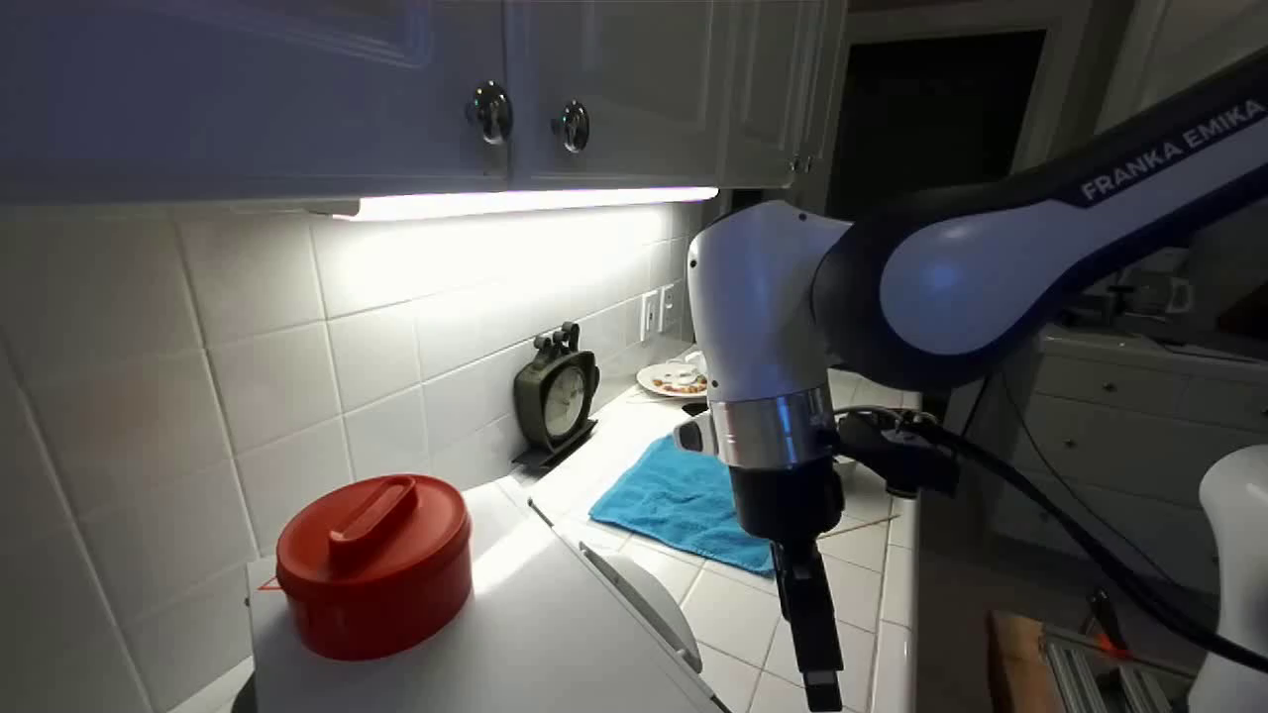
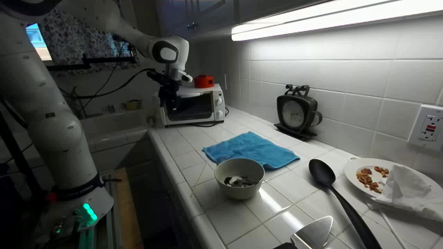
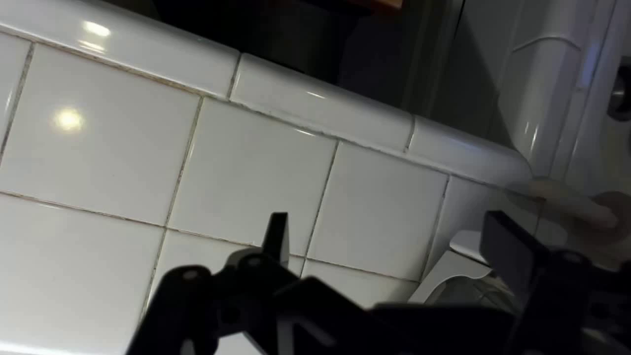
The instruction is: Open the left door of the upper cabinet on the right.
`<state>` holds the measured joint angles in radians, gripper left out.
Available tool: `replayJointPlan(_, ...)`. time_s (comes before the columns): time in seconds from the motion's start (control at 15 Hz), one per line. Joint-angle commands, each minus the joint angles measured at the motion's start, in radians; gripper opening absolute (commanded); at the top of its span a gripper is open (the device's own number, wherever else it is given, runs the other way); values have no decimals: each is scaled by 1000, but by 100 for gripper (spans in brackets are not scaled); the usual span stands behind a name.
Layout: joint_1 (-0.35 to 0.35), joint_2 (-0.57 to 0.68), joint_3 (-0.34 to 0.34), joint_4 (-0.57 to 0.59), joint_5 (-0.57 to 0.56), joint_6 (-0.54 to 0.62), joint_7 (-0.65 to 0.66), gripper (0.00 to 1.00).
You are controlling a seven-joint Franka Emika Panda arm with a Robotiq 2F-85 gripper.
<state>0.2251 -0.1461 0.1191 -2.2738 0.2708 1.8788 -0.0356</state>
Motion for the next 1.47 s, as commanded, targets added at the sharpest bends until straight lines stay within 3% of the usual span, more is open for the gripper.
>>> replayJointPlan(0.0, -17, 0, 17, 1, 2, -2, -2, 100)
replayJointPlan(0.27, -17, 0, 17, 1, 2, -2, -2, 100)
replayJointPlan(0.4, -34, -32, 19, -19, -57, 28, 55, 100)
replayJointPlan(1.0, -156, -391, -74, -158, -160, -29, 22, 100)
replayJointPlan(1.4, -262, -525, -187, -101, -419, -202, -161, 100)
